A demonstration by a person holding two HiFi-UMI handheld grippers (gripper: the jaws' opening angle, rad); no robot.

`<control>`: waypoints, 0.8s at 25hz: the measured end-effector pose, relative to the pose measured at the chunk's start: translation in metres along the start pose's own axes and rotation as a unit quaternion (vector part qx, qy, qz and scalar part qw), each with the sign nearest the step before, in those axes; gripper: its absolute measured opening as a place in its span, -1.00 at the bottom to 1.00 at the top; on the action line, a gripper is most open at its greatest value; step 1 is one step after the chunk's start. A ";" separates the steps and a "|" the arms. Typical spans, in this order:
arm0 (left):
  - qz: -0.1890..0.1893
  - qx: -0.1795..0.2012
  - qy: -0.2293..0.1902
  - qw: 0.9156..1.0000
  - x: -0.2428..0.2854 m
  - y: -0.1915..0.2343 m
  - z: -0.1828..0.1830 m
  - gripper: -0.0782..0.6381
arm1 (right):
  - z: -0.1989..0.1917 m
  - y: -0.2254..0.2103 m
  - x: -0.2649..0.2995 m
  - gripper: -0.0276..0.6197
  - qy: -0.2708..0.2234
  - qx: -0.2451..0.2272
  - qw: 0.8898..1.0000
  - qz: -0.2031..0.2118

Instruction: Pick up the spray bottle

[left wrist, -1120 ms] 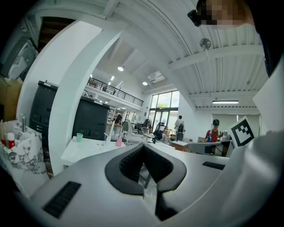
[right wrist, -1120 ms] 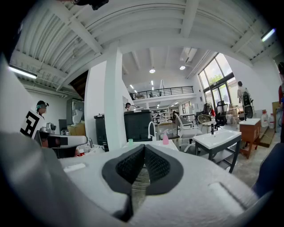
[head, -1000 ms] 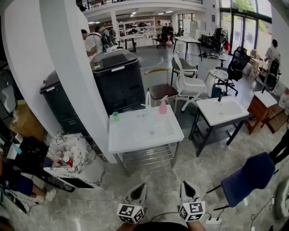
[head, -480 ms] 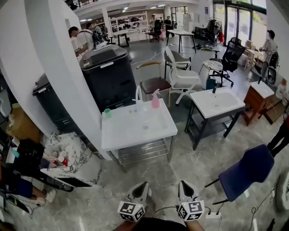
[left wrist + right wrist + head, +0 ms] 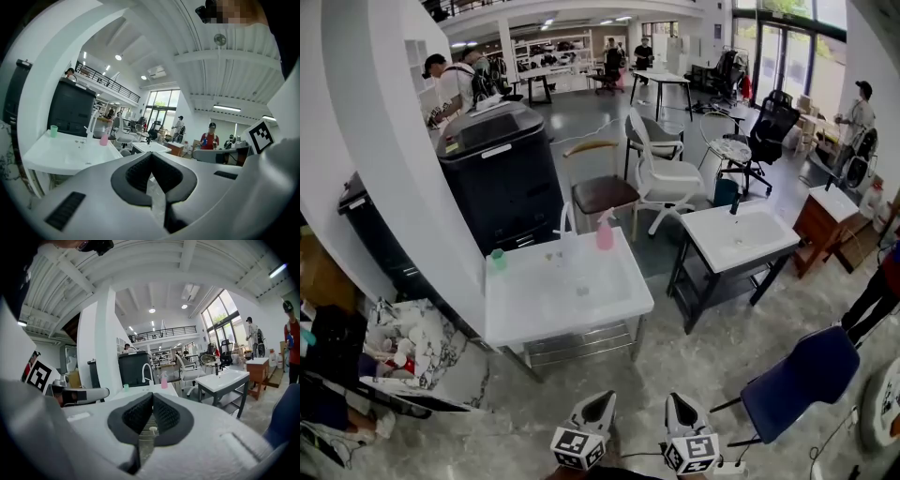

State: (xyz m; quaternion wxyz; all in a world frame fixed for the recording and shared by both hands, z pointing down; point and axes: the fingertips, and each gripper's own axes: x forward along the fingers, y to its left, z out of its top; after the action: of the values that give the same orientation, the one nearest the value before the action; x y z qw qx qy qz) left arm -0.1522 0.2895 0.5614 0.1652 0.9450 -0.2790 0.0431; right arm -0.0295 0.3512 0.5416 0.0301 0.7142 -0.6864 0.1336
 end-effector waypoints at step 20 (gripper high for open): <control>-0.026 0.002 0.010 1.000 0.231 0.188 0.096 -0.74 | 0.088 -0.071 0.286 -0.92 0.026 -0.017 0.999 -0.029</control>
State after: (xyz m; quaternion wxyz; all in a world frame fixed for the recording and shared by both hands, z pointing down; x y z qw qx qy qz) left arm -0.0613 -0.0096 0.5656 0.1668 0.9520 -0.2521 0.0484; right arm 0.0597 0.0570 0.5331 0.0637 0.7293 -0.6668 0.1391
